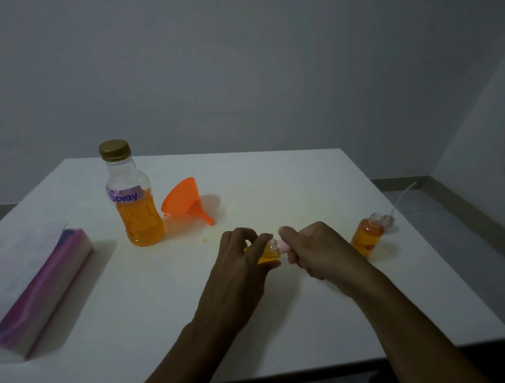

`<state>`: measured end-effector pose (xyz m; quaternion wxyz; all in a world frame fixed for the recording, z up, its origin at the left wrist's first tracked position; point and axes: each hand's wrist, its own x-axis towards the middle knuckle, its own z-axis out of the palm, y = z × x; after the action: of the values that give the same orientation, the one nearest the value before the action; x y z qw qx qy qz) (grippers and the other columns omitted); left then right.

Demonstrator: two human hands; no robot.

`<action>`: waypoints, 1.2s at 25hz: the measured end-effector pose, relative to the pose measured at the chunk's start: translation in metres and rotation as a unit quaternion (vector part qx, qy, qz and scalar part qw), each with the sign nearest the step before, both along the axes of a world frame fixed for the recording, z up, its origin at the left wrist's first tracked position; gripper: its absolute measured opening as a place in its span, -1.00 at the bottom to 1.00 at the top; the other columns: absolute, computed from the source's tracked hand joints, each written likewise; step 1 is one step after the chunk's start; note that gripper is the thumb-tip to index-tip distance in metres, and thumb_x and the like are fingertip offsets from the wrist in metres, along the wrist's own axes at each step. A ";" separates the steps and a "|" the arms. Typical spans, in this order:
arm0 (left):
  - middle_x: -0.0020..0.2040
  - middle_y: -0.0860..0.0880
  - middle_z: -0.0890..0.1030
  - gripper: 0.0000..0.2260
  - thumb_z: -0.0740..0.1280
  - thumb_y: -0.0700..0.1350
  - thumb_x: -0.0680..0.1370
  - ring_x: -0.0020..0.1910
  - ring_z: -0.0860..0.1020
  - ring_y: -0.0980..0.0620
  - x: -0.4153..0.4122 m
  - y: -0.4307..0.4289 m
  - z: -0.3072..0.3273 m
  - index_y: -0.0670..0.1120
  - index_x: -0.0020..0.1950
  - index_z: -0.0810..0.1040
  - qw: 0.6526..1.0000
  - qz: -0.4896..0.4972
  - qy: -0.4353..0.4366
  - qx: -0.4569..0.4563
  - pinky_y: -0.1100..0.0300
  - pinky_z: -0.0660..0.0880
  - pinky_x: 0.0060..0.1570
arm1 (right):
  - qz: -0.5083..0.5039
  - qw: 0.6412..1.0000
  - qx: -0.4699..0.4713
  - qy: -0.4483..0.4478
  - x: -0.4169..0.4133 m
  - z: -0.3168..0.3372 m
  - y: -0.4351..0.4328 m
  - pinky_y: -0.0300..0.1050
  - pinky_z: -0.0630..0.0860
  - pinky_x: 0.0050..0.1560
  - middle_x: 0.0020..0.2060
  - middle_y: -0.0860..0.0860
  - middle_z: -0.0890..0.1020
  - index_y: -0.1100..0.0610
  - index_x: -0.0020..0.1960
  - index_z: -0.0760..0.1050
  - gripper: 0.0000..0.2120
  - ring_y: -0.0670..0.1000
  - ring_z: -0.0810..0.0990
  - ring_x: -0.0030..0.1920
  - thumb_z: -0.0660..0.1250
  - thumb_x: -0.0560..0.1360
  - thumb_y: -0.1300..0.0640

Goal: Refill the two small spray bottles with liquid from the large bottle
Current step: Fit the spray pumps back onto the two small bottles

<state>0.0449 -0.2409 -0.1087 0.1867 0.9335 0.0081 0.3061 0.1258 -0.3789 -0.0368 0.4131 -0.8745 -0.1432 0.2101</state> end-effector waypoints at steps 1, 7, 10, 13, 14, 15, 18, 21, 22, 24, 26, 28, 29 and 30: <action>0.12 -0.13 0.56 -0.57 0.49 -0.03 0.41 0.04 0.50 -0.07 0.001 0.002 0.000 -0.05 0.26 0.54 1.000 -0.006 0.008 -0.021 0.19 0.52 -0.12 | 0.012 0.999 -0.006 -0.040 0.000 -0.001 -0.001 -0.24 0.38 -0.42 -0.46 -0.05 0.54 0.10 -0.20 0.61 -0.52 -0.10 0.45 -0.48 0.20 0.56 -0.27; -0.01 0.06 0.61 -0.73 0.40 0.09 0.45 -0.09 0.54 0.14 -0.003 0.034 0.008 0.00 0.09 0.58 0.976 0.019 0.024 -0.216 0.23 0.51 -0.10 | -0.014 0.996 0.018 -0.086 0.017 0.000 -0.033 -0.19 0.47 -0.44 -0.42 0.01 0.62 -0.04 0.05 0.53 -0.53 -0.10 0.52 -0.52 0.22 0.46 -0.41; -0.07 0.14 0.59 -0.71 0.39 0.10 0.41 -0.11 0.55 0.21 -0.012 0.048 0.011 0.02 0.06 0.56 0.969 0.033 0.026 -0.243 0.36 0.47 -0.13 | 0.032 0.987 -0.073 -0.139 0.015 -0.020 -0.037 -0.21 0.53 -0.32 -0.35 -0.06 0.61 -0.08 0.12 0.51 -0.71 -0.09 0.61 -0.32 0.32 0.52 -0.23; -0.13 0.19 0.55 -0.76 0.44 0.04 0.41 -0.14 0.55 0.17 -0.021 0.057 0.011 0.03 0.02 0.54 0.964 0.062 0.046 -0.254 0.37 0.46 -0.17 | 0.074 0.979 -0.121 -0.146 0.011 -0.035 -0.035 -0.32 0.45 -0.24 -0.27 -0.16 0.53 -0.07 0.25 0.47 -0.69 -0.14 0.57 -0.23 0.35 0.55 -0.12; -0.12 0.17 0.55 -0.76 0.44 0.03 0.41 -0.13 0.56 0.14 -0.023 0.060 0.010 0.03 0.02 0.53 0.961 0.070 0.055 -0.262 0.37 0.46 -0.18 | 0.081 0.979 -0.121 -0.143 0.009 -0.035 -0.034 -0.36 0.42 -0.25 -0.26 -0.16 0.54 -0.06 0.27 0.46 -0.69 -0.14 0.57 -0.23 0.34 0.56 -0.08; -0.10 0.15 0.56 -0.76 0.44 0.02 0.42 -0.11 0.56 0.11 -0.024 0.062 0.008 0.03 0.04 0.52 0.957 0.075 0.064 -0.274 0.38 0.45 -0.18 | 0.084 0.979 -0.118 -0.142 0.009 -0.036 -0.034 -0.38 0.40 -0.27 -0.25 -0.14 0.56 -0.05 0.28 0.46 -0.69 -0.13 0.57 -0.23 0.34 0.57 -0.06; 0.02 0.07 0.59 -0.66 0.46 0.00 0.42 -0.03 0.57 0.08 -0.030 0.066 0.009 -0.02 0.14 0.52 0.946 0.078 0.082 -0.303 0.38 0.47 -0.13 | 0.089 0.978 -0.117 -0.145 0.004 -0.036 -0.036 -0.38 0.35 -0.31 -0.23 -0.09 0.59 -0.04 0.26 0.48 -0.73 -0.11 0.57 -0.23 0.34 0.57 -0.04; 0.19 0.05 0.54 -0.43 0.49 0.09 0.36 0.10 0.53 0.07 -0.040 0.061 0.019 0.00 0.30 0.43 0.956 0.081 0.042 -0.279 0.18 0.52 0.06 | 0.093 0.977 -0.126 -0.143 -0.001 -0.038 -0.043 -0.38 0.34 -0.30 -0.21 -0.12 0.56 -0.05 0.23 0.50 -0.74 -0.11 0.56 -0.22 0.35 0.56 -0.05; 0.28 0.03 0.49 -0.36 0.50 0.12 0.36 0.17 0.49 0.06 -0.044 0.057 0.025 -0.01 0.37 0.38 0.961 0.091 0.013 -0.259 0.14 0.48 0.11 | 0.092 0.977 -0.125 -0.145 -0.003 -0.037 -0.045 -0.38 0.36 -0.29 -0.19 -0.13 0.55 -0.06 0.23 0.49 -0.73 -0.12 0.56 -0.20 0.36 0.56 -0.06; 0.38 -0.05 0.41 -0.37 0.46 0.09 0.44 0.30 0.41 0.01 -0.050 0.046 0.041 -0.08 0.42 0.34 0.975 0.091 -0.075 -0.190 0.11 0.42 0.21 | 0.089 0.978 -0.123 -0.145 -0.006 -0.033 -0.053 -0.34 0.44 -0.23 -0.12 -0.15 0.56 -0.10 0.22 0.48 -0.72 -0.14 0.57 -0.14 0.37 0.54 -0.09; 0.36 -0.09 0.42 -0.51 0.40 0.00 0.50 0.35 0.38 0.03 -0.050 0.029 0.057 -0.14 0.38 0.40 0.980 0.048 -0.149 -0.122 0.19 0.36 0.30 | 0.088 0.982 -0.120 -0.120 -0.008 -0.029 -0.066 -0.28 0.50 -0.15 -0.08 -0.15 0.57 -0.12 0.19 0.48 -0.75 -0.13 0.59 -0.10 0.37 0.53 -0.11; 0.31 -0.06 0.46 -0.62 0.35 -0.08 0.54 0.34 0.39 0.08 -0.041 0.011 0.062 -0.10 0.33 0.45 0.983 -0.015 -0.147 -0.105 0.14 0.37 0.32 | 0.083 0.984 -0.124 -0.092 -0.008 -0.025 -0.085 -0.22 0.52 -0.12 -0.08 -0.14 0.60 -0.14 0.12 0.51 -0.82 -0.13 0.60 -0.10 0.37 0.53 -0.09; 0.29 -0.02 0.48 -0.66 0.32 -0.08 0.55 0.32 0.41 0.09 -0.033 0.002 0.062 -0.06 0.32 0.45 0.985 -0.044 -0.120 -0.114 0.03 0.40 0.30 | 0.076 0.985 -0.126 -0.085 -0.005 -0.023 -0.095 -0.17 0.55 -0.09 -0.09 -0.13 0.61 -0.13 0.07 0.54 -0.87 -0.12 0.61 -0.10 0.37 0.52 -0.05; 0.25 0.01 0.50 -0.69 0.31 -0.09 0.57 0.28 0.44 0.11 -0.024 -0.007 0.058 -0.03 0.31 0.45 0.986 -0.067 -0.090 -0.126 -0.04 0.42 0.26 | 0.066 0.987 -0.127 -0.079 -0.002 -0.021 -0.106 -0.13 0.58 -0.06 -0.10 -0.10 0.63 -0.11 0.01 0.58 -0.91 -0.11 0.62 -0.10 0.36 0.51 0.01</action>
<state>0.0212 -0.2480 -0.0506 0.3231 0.8694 -0.0329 0.3723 0.1239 -0.4845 -0.0576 0.2711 -0.9224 -0.2046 0.1838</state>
